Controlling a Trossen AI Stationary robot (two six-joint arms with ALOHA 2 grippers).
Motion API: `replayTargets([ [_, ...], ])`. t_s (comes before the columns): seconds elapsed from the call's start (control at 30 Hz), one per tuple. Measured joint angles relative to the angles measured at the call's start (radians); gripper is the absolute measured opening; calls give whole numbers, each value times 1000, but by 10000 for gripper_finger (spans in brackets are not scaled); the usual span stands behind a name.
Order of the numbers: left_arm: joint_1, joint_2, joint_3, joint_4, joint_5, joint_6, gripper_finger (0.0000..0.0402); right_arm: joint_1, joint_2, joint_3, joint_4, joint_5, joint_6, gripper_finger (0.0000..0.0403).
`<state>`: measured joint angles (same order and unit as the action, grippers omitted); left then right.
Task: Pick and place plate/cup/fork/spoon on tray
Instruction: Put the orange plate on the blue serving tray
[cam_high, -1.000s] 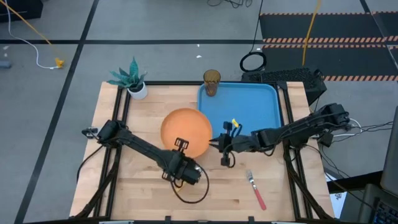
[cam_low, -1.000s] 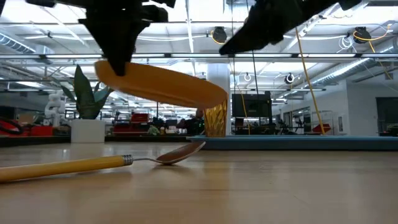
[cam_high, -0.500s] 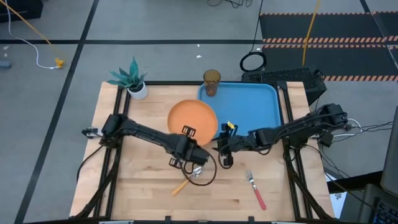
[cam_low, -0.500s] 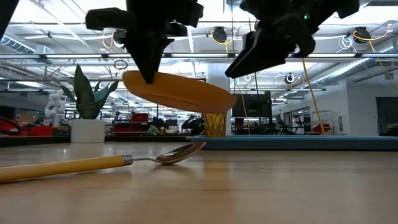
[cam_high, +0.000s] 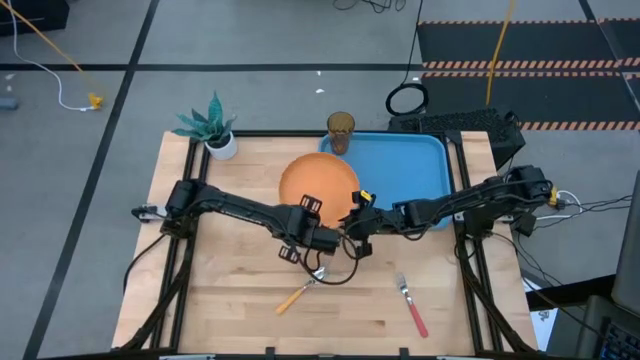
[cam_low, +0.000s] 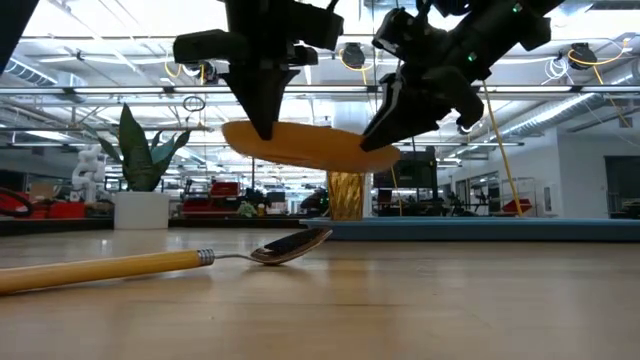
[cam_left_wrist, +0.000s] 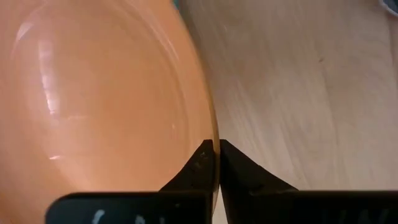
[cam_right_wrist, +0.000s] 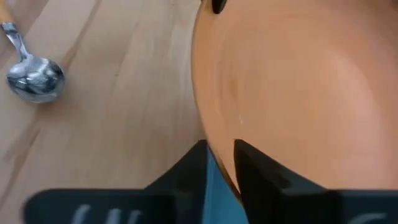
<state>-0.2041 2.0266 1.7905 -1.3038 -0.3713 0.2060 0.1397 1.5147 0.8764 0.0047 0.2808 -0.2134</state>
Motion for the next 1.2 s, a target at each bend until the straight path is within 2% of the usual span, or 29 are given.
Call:
replayTargets([
  [0.1,8,0,0,7,-1,12,11,-2,0,0,-14,-18,-8,13],
  [0.27,7,0,0,25,-9,27,22,-1,1,-1,-19,-12,-4,17],
  [0.43,24,0,-1,54,-15,-35,32,-2,1,-2,-37,-4,-10,4],
  [0.53,46,0,-1,100,-16,-80,70,-2,1,-2,-39,4,-1,4],
  [0.77,59,0,-1,148,-55,-113,191,-4,-24,0,-71,16,27,1],
  [0.9,59,0,-1,135,-62,-135,226,-3,-61,0,-180,50,70,1],
  [1.03,59,-7,-2,110,-94,-168,229,-4,-100,0,-297,66,134,0],
  [1.2,62,-49,-8,20,-145,-218,209,-3,-132,0,-424,61,211,0],
])
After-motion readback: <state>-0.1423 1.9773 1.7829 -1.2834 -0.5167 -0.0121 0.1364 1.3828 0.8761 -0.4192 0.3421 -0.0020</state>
